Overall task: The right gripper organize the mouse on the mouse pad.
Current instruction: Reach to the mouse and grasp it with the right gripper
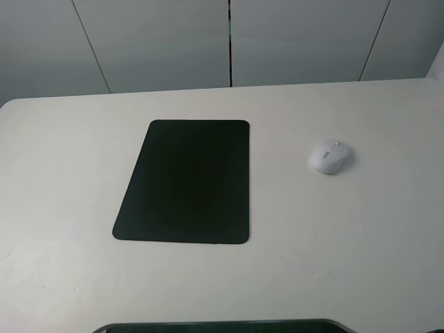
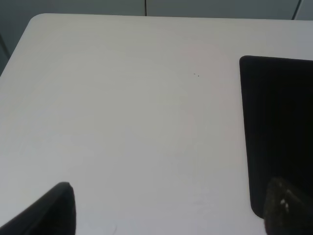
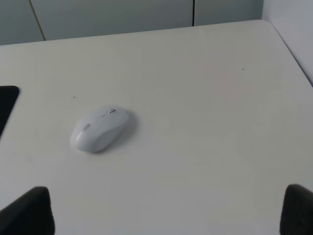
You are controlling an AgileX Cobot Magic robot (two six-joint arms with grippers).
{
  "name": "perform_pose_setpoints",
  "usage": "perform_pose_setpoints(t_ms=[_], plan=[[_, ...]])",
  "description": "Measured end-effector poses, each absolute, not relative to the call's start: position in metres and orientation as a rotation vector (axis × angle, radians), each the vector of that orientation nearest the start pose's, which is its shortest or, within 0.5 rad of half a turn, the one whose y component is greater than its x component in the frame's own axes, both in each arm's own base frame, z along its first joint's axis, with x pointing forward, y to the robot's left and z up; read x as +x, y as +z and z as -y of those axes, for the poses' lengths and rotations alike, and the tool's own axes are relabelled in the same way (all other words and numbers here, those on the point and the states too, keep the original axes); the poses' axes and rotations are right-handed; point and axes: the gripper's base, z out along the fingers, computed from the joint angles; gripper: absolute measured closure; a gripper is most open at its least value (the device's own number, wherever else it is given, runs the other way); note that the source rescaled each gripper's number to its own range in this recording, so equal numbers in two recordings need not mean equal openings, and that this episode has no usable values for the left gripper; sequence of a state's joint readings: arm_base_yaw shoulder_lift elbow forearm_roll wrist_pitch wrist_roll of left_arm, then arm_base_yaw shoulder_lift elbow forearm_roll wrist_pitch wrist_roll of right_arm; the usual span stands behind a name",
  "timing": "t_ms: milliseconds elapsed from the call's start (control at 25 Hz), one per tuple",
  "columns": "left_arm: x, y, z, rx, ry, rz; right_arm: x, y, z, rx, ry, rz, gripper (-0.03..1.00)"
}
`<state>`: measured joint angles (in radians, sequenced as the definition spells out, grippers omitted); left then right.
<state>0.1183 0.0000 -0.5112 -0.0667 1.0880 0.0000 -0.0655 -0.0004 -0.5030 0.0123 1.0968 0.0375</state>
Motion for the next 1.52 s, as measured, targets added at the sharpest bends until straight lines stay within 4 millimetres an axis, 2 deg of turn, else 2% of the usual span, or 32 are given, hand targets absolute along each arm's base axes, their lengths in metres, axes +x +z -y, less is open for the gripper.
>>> perform_pose_setpoints(t_ms=[440,600,720,920,1160,1360,1520], plan=[[-0.007,0.278,0.006,-0.117,-0.007,-2.055,-0.007,0.275,-0.001,0.082,-0.016,-2.075,-0.03],[-0.007,0.278,0.006,-0.117,-0.007,-2.055,0.006,0.278,0.000,0.071,-0.025,-2.166,-0.03],[-0.007,0.278,0.006,-0.117,-0.007,-2.055,0.024,0.287,0.001,0.074,-0.022,-2.261,-0.03],[-0.007,0.278,0.006,-0.117,-0.007,-2.055,0.064,0.303,0.003,0.098,-0.007,-2.424,-0.03],[-0.007,0.278,0.006,-0.117,-0.007,-2.055,0.124,0.311,0.002,0.124,0.079,-2.572,-0.03],[-0.007,0.278,0.006,-0.117,-0.007,-2.053,0.170,0.309,-0.002,0.172,0.200,-2.638,-0.03],[-0.007,0.279,0.006,-0.117,-0.007,-2.052,0.201,0.303,-0.015,0.118,0.262,-2.715,-0.03]])
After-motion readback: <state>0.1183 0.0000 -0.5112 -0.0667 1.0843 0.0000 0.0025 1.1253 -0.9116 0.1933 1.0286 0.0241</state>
